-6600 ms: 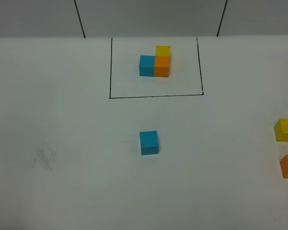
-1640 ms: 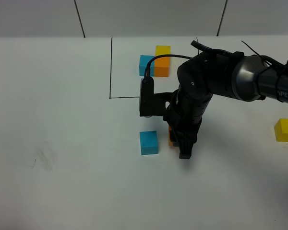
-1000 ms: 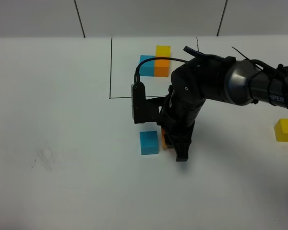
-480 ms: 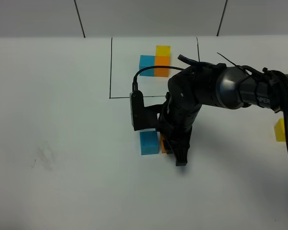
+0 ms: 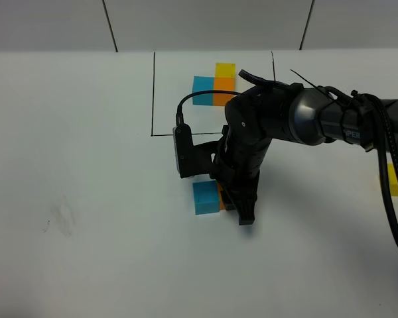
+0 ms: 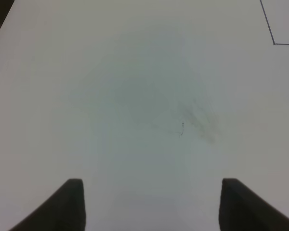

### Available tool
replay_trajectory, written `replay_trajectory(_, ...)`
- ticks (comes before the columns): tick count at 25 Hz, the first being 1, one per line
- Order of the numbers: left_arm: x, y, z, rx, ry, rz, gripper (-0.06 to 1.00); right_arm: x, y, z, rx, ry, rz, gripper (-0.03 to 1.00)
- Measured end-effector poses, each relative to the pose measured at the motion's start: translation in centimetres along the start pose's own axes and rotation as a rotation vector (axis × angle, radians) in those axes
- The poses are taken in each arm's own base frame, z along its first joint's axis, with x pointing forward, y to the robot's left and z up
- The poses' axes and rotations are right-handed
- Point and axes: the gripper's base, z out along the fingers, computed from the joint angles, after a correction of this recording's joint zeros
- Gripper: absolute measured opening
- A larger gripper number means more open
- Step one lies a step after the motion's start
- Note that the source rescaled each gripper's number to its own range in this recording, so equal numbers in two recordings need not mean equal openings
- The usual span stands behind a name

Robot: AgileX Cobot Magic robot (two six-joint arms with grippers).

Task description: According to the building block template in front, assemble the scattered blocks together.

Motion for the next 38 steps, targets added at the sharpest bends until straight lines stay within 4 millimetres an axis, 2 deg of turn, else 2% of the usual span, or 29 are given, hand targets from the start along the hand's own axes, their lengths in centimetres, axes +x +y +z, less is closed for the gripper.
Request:
replay_trajectory(9, 0.0, 0.0, 0.0, 0.000, 0.000, 0.000, 0.34, -0.2, 0.0, 0.4, -0.033, -0.012, 0.008, 0.22)
replay_trajectory(16, 0.0, 0.0, 0.0, 0.000, 0.000, 0.000, 0.34, -0.2, 0.0, 0.2, -0.026, -0.005, 0.108, 0.22)
replay_trajectory(18, 0.0, 0.0, 0.0, 0.000, 0.000, 0.000, 0.34, -0.1, 0.0, -0.3, -0.015, 0.000, 0.148, 0.28)
replay_trajectory(19, 0.0, 0.0, 0.0, 0.000, 0.000, 0.000, 0.34, 0.0, -0.1, -0.8, -0.002, 0.002, 0.166, 0.36)
replay_trajectory(23, 0.0, 0.0, 0.0, 0.000, 0.000, 0.000, 0.34, 0.1, 0.0, -4.6, 0.041, 0.003, 0.263, 0.81)
replay_trajectory(25, 0.0, 0.0, 0.0, 0.000, 0.000, 0.000, 0.34, 0.3, 0.2, -6.8, 0.064, 0.011, 0.354, 0.93)
replay_trajectory(27, 0.0, 0.0, 0.0, 0.000, 0.000, 0.000, 0.34, 0.9, 0.2, -9.0, 0.114, 0.014, 0.480, 0.98)
replay_trajectory(29, 0.0, 0.0, 0.0, 0.000, 0.000, 0.000, 0.34, 2.1, -0.1, -11.6, 0.192, 0.003, 0.678, 1.00)
replay_trajectory(33, 0.0, 0.0, 0.0, 0.000, 0.000, -0.003, 0.34, 6.7, -0.9, -15.9, 0.328, 0.028, 1.111, 1.00)
replay_trajectory(36, 0.0, 0.0, 0.0, 0.000, 0.000, -0.003, 0.34, 10.4, -1.2, -18.4, 0.405, 0.052, 1.307, 1.00)
replay_trajectory(38, 0.0, 0.0, 0.0, 0.000, 0.000, -0.004, 0.34, 12.7, -1.3, -19.3, 0.434, 0.050, 1.399, 1.00)
